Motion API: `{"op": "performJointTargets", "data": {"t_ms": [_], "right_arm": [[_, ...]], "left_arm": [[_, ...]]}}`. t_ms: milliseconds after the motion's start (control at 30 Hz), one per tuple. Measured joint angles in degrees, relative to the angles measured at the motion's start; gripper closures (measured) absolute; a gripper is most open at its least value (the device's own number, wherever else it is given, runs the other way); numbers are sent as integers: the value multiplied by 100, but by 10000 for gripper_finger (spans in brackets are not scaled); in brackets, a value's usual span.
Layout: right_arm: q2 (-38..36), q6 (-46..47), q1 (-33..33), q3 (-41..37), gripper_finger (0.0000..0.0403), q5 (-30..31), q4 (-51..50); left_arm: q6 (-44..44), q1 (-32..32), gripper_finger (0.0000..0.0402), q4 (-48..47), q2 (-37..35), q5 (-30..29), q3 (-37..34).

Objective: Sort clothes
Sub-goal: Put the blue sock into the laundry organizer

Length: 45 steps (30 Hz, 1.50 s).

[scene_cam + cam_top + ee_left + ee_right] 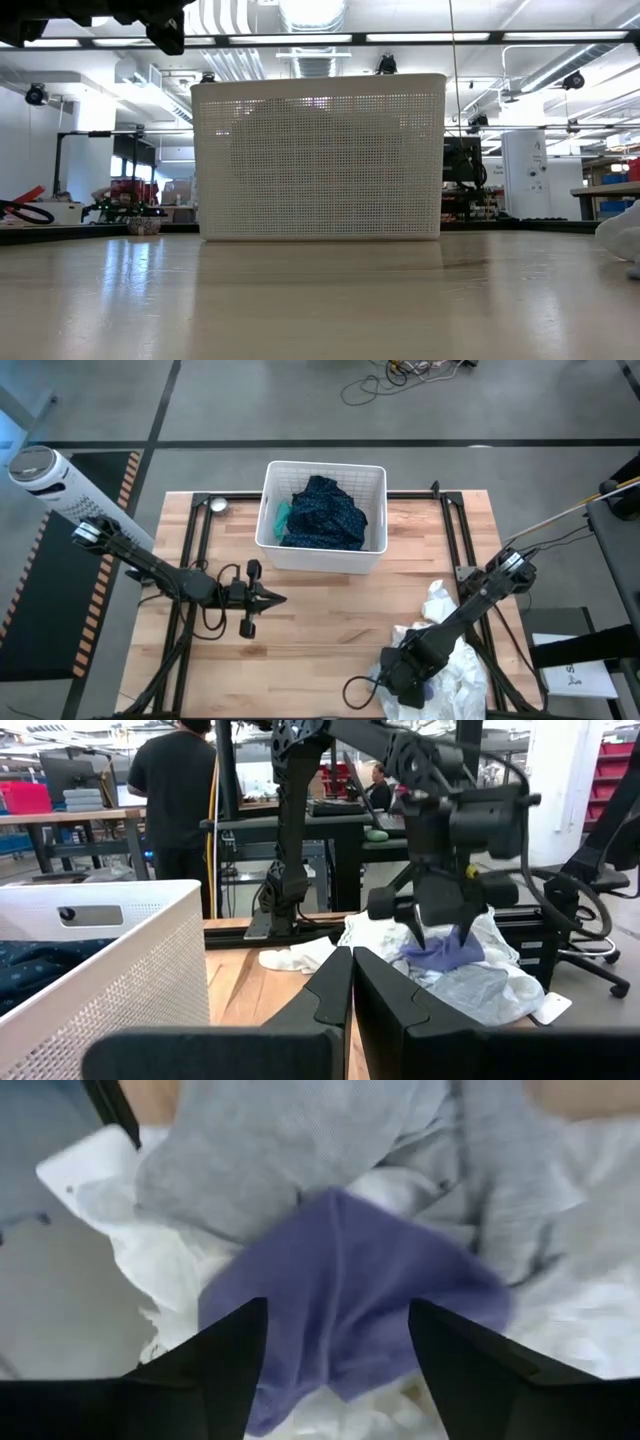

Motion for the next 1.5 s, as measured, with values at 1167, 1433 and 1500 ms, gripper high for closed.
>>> {"op": "performJointTargets", "data": {"t_ms": [1167,1433,1500], "right_arm": [[0,-1051,-137,1243,401,468,388],[-2,-1750,-497,2724,402,3372,-424],[-2,-1986,-632,3007,402,4017,-525]], "left_arm": [[-2,-1,402,13,0,0,0],[0,-1,402,13,0,0,0],[0,-1,402,13,0,1,0]]}}
